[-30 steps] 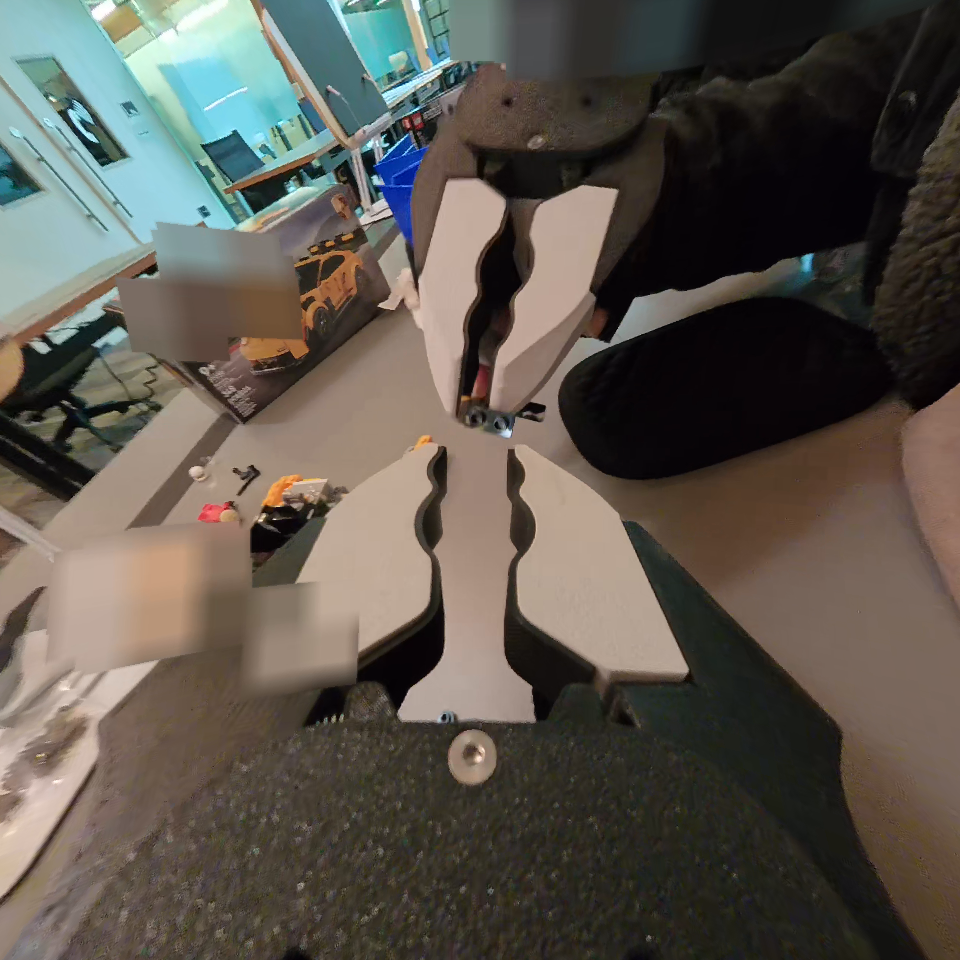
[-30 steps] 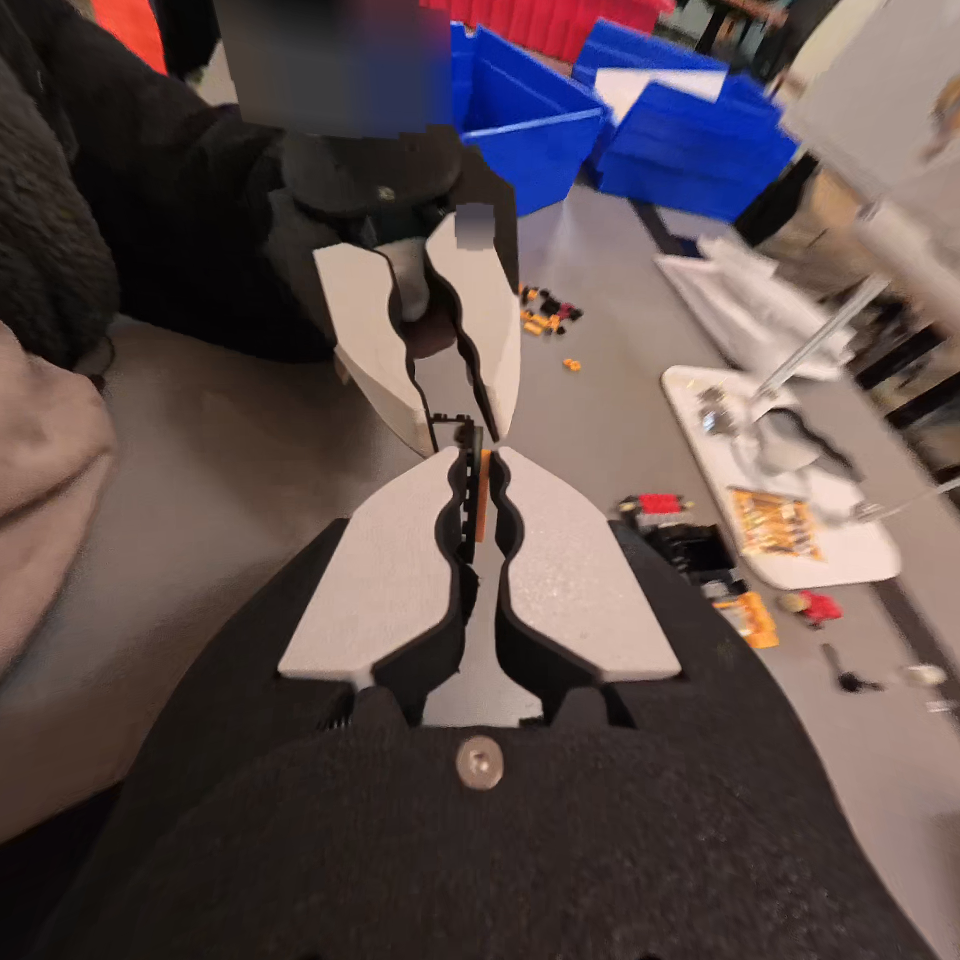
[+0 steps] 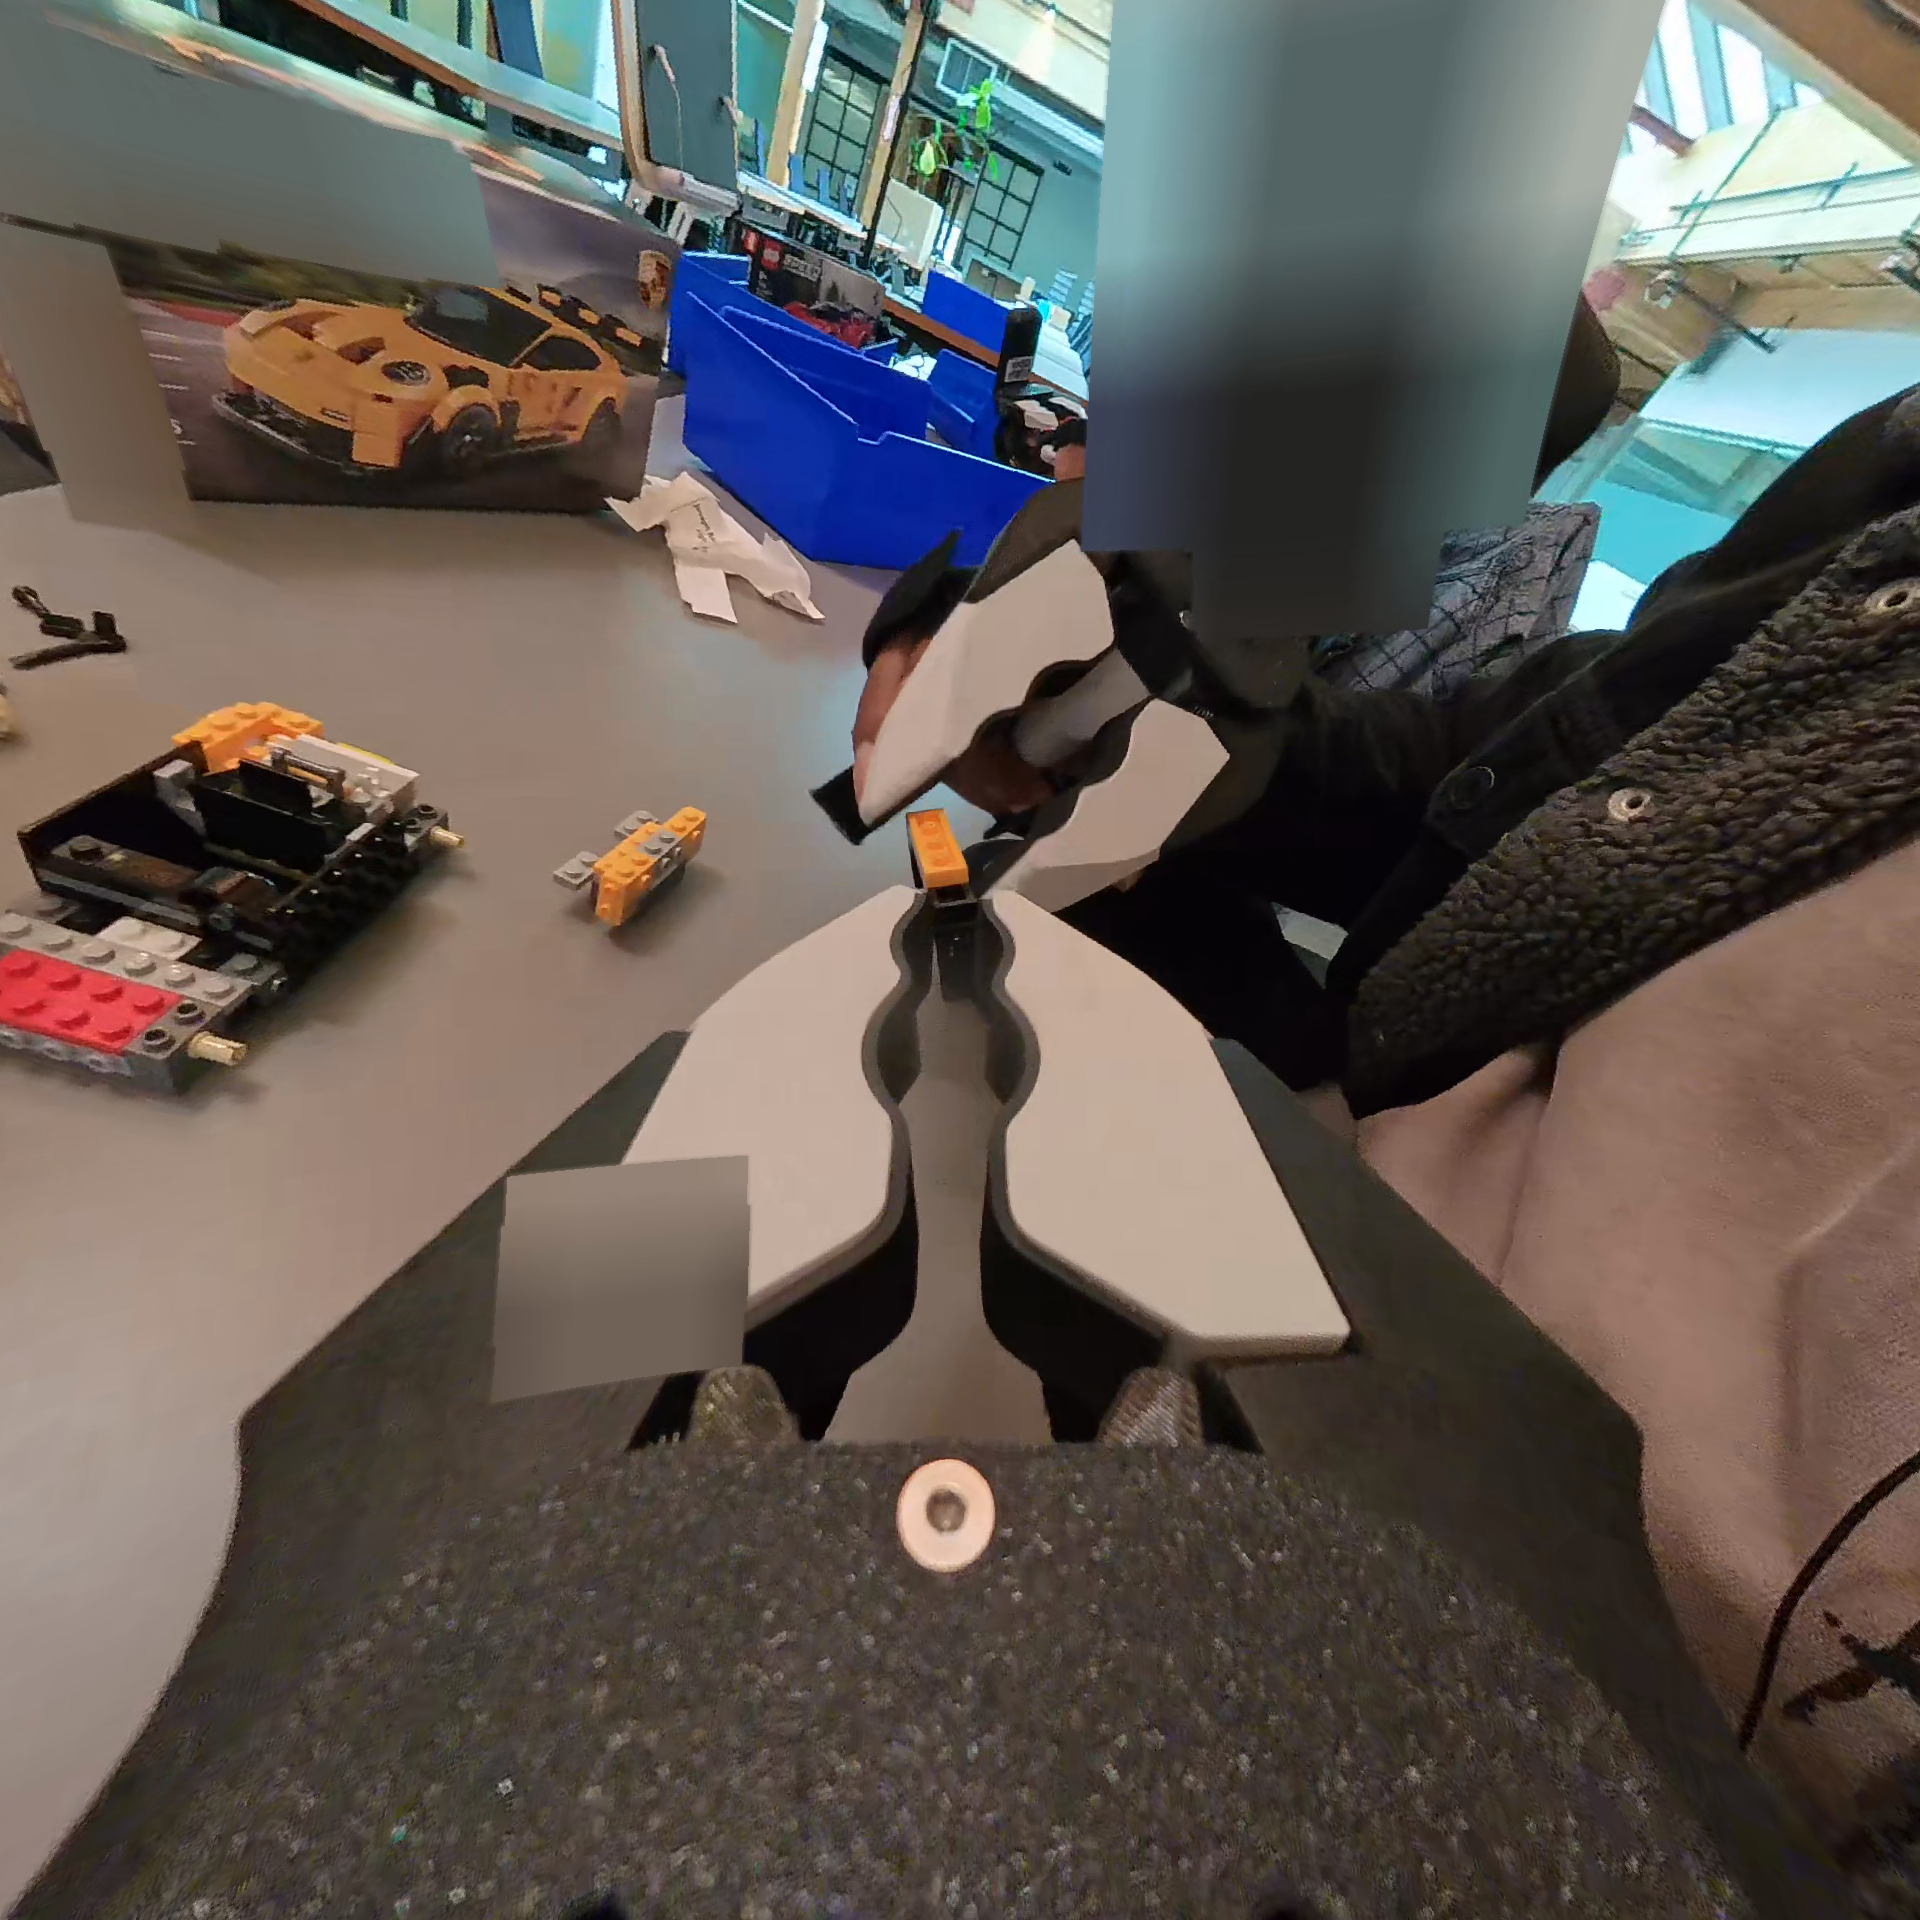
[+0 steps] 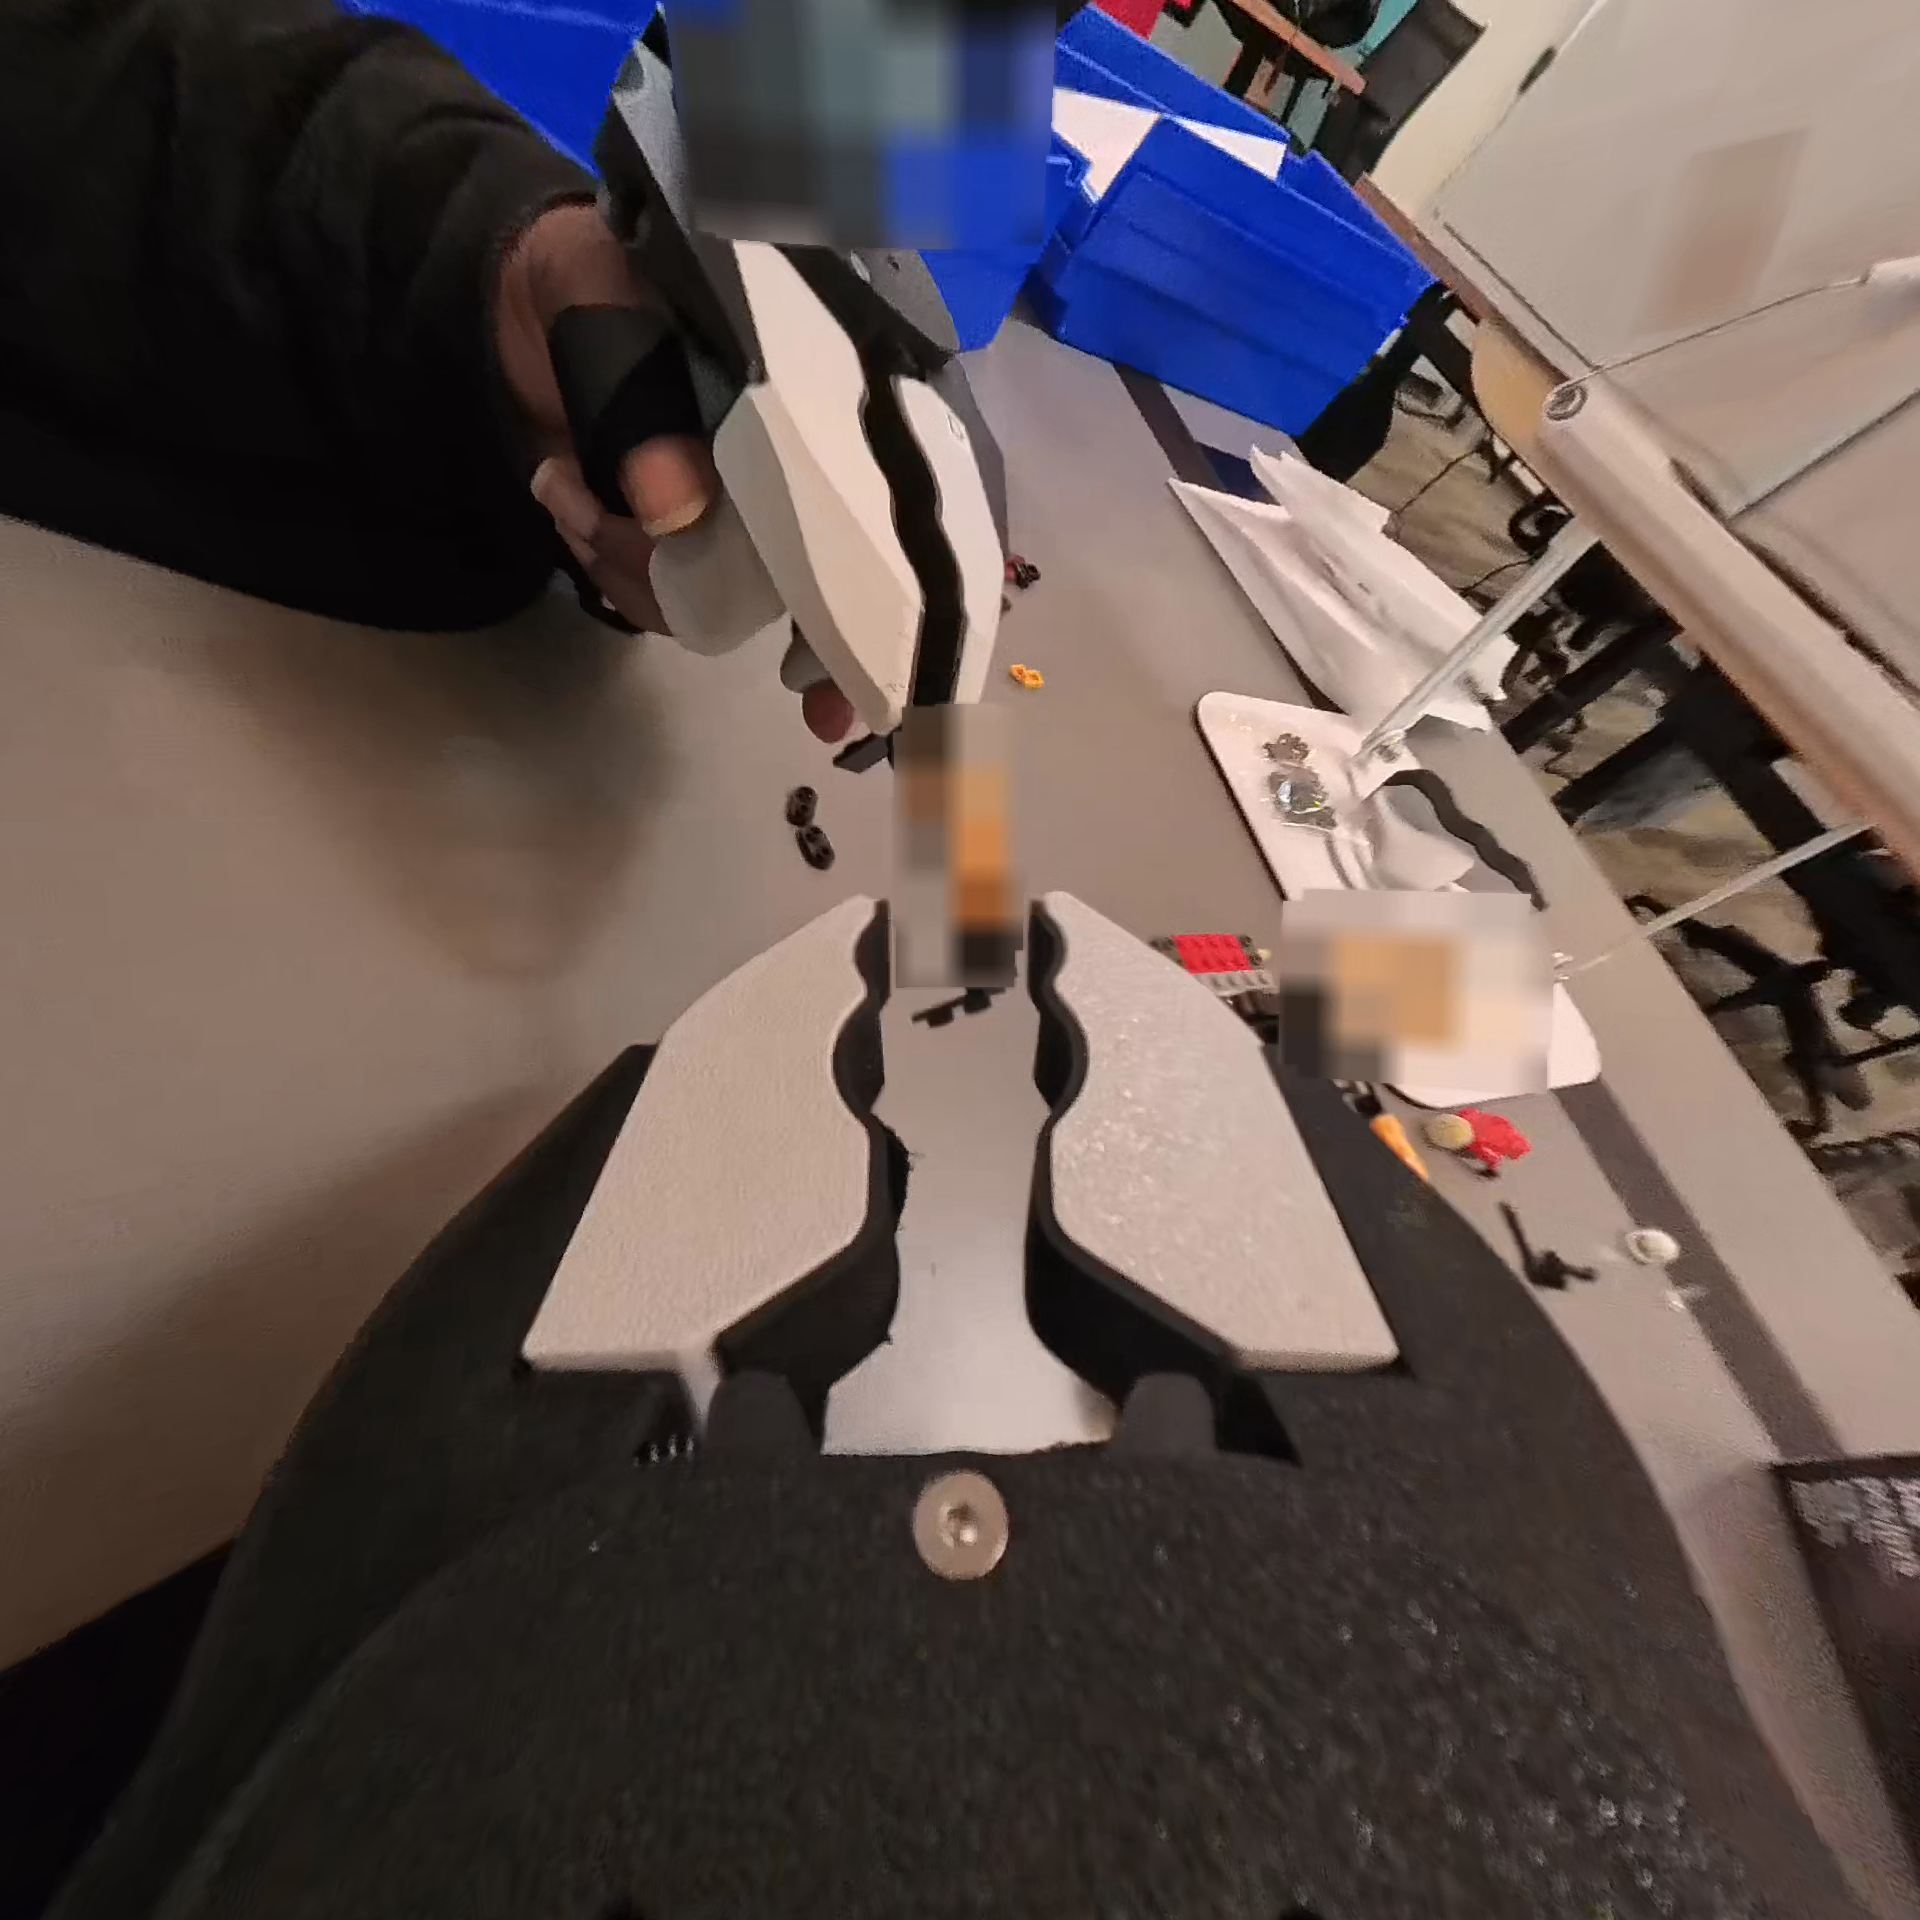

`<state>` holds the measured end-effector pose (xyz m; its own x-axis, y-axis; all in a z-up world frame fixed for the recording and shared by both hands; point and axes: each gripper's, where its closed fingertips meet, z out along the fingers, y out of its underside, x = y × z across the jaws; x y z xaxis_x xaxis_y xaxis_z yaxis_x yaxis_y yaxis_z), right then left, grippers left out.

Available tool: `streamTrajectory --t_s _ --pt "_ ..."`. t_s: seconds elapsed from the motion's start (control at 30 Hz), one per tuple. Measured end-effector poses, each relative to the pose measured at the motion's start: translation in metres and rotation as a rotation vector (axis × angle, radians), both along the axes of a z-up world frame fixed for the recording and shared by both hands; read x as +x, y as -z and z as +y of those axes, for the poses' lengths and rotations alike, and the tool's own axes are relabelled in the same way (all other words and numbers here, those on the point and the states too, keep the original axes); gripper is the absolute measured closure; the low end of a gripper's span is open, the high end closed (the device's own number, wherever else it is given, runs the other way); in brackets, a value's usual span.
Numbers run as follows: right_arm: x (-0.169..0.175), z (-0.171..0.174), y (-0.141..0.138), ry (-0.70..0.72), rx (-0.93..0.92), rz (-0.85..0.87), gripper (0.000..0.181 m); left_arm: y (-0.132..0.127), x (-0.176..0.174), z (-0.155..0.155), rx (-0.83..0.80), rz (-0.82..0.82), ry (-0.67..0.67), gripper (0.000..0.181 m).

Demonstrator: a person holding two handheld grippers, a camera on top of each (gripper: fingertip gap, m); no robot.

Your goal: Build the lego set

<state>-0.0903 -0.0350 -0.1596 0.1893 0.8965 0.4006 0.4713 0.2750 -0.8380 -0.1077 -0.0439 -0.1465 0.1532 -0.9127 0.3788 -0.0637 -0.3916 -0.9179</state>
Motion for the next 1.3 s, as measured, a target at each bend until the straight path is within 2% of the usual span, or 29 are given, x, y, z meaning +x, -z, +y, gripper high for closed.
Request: streamTrajectory --t_s 0.07,0.2,0.3,0.37,0.4,0.47,0.57,0.6,0.67,0.73,0.83,0.9,0.93,1.0,1.07,1.13,1.23,1.3 --pt "-0.004 0.001 0.002 0.000 -0.017 -0.004 0.169 -0.001 0.001 -0.003 0.013 -0.008 0.012 0.174" --pt "-0.007 0.001 -0.002 -0.009 0.006 0.019 0.172 -0.007 -0.003 0.001 0.038 -0.046 -0.010 0.173" --pt "-0.006 0.003 -0.004 0.009 0.111 -0.009 0.172 -0.003 -0.003 0.002 0.037 -0.027 -0.011 0.154" --pt "-0.006 0.002 -0.002 0.012 0.175 -0.053 0.172 0.001 0.000 -0.002 0.073 0.007 0.007 0.162" --pt "-0.008 0.000 -0.002 0.010 0.201 -0.062 0.172 0.003 0.002 -0.004 0.106 0.031 0.006 0.171" --pt "-0.009 0.000 -0.003 0.015 0.234 -0.074 0.172 0.004 0.001 -0.006 0.190 0.071 0.000 0.173" --pt "-0.009 -0.002 -0.008 -0.001 0.100 0.013 0.170 -0.002 0.000 -0.007 0.322 0.097 -0.020 0.173" --pt "-0.008 -0.003 -0.006 -0.014 -0.012 0.044 0.169 -0.001 -0.001 -0.007 0.400 0.126 -0.030 0.173" --pt "-0.004 -0.011 0.000 -0.088 -0.281 0.096 0.154 -0.003 -0.001 -0.012 0.552 0.157 -0.028 0.173" --pt "0.001 -0.015 -0.001 -0.134 -0.396 0.149 0.147 -0.004 0.000 -0.021 0.637 0.169 0.011 0.173" --pt "0.001 -0.024 0.003 -0.177 -0.353 0.075 0.152 0.004 0.003 -0.029 0.749 0.229 0.051 0.173" --pt "-0.004 -0.034 0.002 -0.218 -0.293 0.037 0.158 0.006 0.006 -0.032 0.769 0.238 0.066 0.173" --pt "-0.006 -0.037 0.002 -0.226 -0.257 0.019 0.168 0.007 0.006 -0.033 0.783 0.247 0.070 0.173" --pt "-0.007 -0.034 0.001 -0.197 -0.137 -0.006 0.171 0.007 0.006 -0.031 0.791 0.255 0.056 0.173" --pt "-0.007 -0.031 -0.007 -0.149 -0.031 0.009 0.173 0.003 0.004 -0.021 0.744 0.230 -0.005 0.171" --pt "-0.004 -0.025 -0.017 -0.078 0.122 0.017 0.174 0.004 0.000 -0.009 0.602 0.206 -0.052 0.154" --pt "0.004 -0.013 -0.030 0.041 0.459 -0.045 0.173 0.006 0.001 -0.005 0.200 0.088 0.000 0.143" --pt "0.007 -0.010 -0.033 0.078 0.705 -0.123 0.174 -0.005 0.003 -0.006 -0.059 -0.062 0.039 0.149"
